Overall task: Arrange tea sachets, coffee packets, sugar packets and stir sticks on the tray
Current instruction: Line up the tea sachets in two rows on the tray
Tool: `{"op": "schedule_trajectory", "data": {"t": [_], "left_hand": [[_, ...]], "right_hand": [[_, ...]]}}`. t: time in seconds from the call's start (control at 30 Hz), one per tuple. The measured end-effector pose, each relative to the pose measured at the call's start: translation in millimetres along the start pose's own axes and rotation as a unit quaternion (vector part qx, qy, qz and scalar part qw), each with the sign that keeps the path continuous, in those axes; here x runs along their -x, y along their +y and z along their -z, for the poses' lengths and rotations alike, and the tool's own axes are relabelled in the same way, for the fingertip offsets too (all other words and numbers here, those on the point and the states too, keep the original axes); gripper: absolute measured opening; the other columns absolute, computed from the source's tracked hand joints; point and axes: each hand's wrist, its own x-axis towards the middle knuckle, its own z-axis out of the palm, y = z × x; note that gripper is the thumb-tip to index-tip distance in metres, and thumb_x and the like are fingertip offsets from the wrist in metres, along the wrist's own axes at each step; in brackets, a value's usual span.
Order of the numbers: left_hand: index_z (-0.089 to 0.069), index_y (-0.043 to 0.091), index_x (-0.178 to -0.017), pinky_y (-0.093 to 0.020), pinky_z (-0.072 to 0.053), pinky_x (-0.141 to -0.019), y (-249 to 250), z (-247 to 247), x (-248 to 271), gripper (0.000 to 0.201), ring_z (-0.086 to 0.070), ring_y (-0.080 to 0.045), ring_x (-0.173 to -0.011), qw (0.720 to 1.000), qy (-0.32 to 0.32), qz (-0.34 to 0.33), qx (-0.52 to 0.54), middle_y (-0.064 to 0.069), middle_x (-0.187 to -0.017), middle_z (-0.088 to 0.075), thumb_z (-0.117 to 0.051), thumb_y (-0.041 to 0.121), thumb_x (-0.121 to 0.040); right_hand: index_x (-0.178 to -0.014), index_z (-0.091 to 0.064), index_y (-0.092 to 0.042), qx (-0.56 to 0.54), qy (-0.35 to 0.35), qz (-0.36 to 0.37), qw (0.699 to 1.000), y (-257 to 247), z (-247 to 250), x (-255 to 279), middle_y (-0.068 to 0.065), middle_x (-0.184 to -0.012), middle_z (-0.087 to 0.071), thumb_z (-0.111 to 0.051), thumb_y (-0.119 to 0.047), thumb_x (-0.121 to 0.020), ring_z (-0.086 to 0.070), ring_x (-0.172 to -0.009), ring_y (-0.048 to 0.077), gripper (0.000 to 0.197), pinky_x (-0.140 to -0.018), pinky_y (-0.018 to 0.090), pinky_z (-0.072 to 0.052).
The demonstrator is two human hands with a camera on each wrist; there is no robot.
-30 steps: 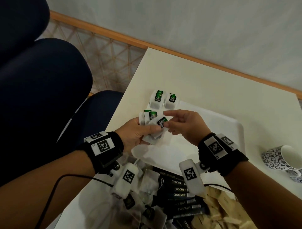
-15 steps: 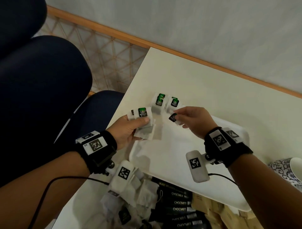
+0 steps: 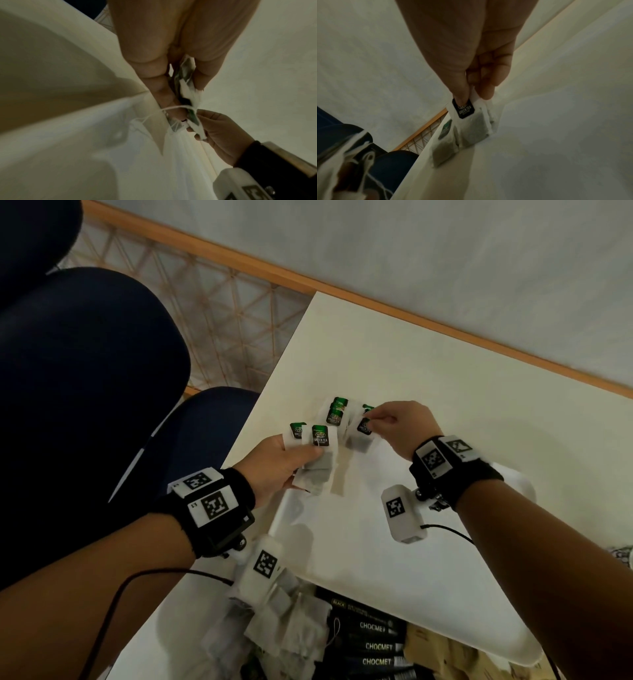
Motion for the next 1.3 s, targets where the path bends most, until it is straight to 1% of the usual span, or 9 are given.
{"op": "schedule_trajectory", "data": {"t": [0.1,0.23,0.37,0.53,0.73,0.87,1.1,1.2,1.3], "left_hand": [[-0.066,0.004,-0.105,-0.034,-0.06,-0.064,-1,-2,-2,0.017,-0.07,-0.02,-0.077,1.0,-0.009,-0.009,-0.023,-0.012,-0.093,-0.071,-0.06,0.003,-0.09],[-0.067,0.004,-0.106,-0.039,-0.06,-0.073,-3,-4,-4,0.02,-0.068,-0.024,-0.085,0.999,-0.018,-0.013,-0.041,-0.015,-0.099,-0.071,-0.064,0.002,-0.086],[-0.068,0.01,-0.099,-0.028,-0.058,-0.06,-2,-6,-3,0.017,-0.069,-0.017,-0.075,0.998,-0.016,-0.022,-0.055,-0.008,-0.09,-0.073,-0.065,0.001,-0.085],[-0.067,0.014,-0.1,-0.021,-0.05,-0.047,2,-9,2,0.017,-0.066,-0.008,-0.059,0.996,-0.031,-0.028,-0.074,0.004,-0.073,-0.072,-0.066,0.004,-0.086],[-0.069,0.013,-0.103,-0.036,-0.059,-0.067,1,-2,7,0.019,-0.069,-0.019,-0.077,0.996,-0.014,-0.024,-0.08,-0.008,-0.09,-0.072,-0.069,0.007,-0.085],[-0.068,0.008,-0.105,-0.038,-0.059,-0.075,0,9,11,0.021,-0.07,-0.023,-0.084,0.998,0.004,0.003,-0.061,-0.013,-0.1,-0.072,-0.069,0.004,-0.084],[-0.068,0.005,-0.105,-0.035,-0.058,-0.078,-3,29,15,0.02,-0.066,-0.021,-0.087,0.996,0.044,0.04,-0.068,-0.017,-0.107,-0.068,-0.065,0.001,-0.085],[-0.069,0.007,-0.105,-0.047,-0.049,-0.093,-1,29,14,0.02,-0.064,-0.026,-0.094,0.996,0.031,0.044,-0.077,-0.022,-0.114,-0.066,-0.063,0.002,-0.086],[-0.069,0.009,-0.104,-0.048,-0.048,-0.096,1,25,14,0.02,-0.063,-0.026,-0.096,0.996,0.021,0.042,-0.074,-0.02,-0.114,-0.066,-0.061,0.001,-0.088]], "right_hand": [[-0.102,-0.072,-0.023,-0.001,0.008,0.004,1.0,2,0,-2,-0.007,-0.085,-0.063,-0.06,-0.022,-0.089,-0.054,-0.079,0.011,0.017,-0.071,0.024,-0.041],[-0.105,-0.071,-0.024,-0.005,0.014,0.007,1.0,3,1,0,-0.007,-0.085,-0.064,-0.061,-0.024,-0.089,-0.055,-0.079,0.009,0.019,-0.071,0.021,-0.04],[-0.108,-0.07,-0.026,-0.01,0.035,0.038,0.999,0,0,6,-0.003,-0.104,-0.064,-0.06,-0.032,-0.09,-0.058,-0.092,0.011,0.021,-0.082,0.023,-0.043],[-0.101,-0.073,-0.027,-0.074,-0.016,0.087,0.993,-19,-2,29,-0.014,-0.098,-0.064,-0.061,-0.045,-0.087,-0.056,-0.084,-0.004,0.026,-0.071,0.009,-0.038],[-0.081,-0.069,-0.032,-0.094,-0.077,0.092,0.988,-29,-9,39,-0.019,-0.076,-0.063,-0.074,-0.029,-0.08,-0.054,-0.069,-0.012,0.006,-0.067,0.003,-0.039],[-0.09,-0.073,-0.024,-0.111,-0.075,0.065,0.989,-30,-10,34,-0.008,-0.077,-0.069,-0.072,-0.024,-0.083,-0.058,-0.071,-0.001,0.007,-0.07,0.012,-0.044],[-0.102,-0.073,-0.019,-0.041,-0.071,0.051,0.995,-30,-23,9,-0.008,-0.082,-0.064,-0.066,-0.023,-0.087,-0.056,-0.081,0.007,0.017,-0.075,0.018,-0.039],[-0.103,-0.073,-0.02,-0.026,-0.048,0.05,0.997,-33,-24,-2,-0.004,-0.088,-0.066,-0.065,-0.025,-0.087,-0.056,-0.085,0.009,0.018,-0.076,0.021,-0.041],[-0.103,-0.072,-0.022,-0.03,-0.03,0.041,0.998,-34,-24,-11,-0.01,-0.078,-0.062,-0.063,-0.027,-0.088,-0.054,-0.076,0.007,0.018,-0.07,0.019,-0.04]]}}
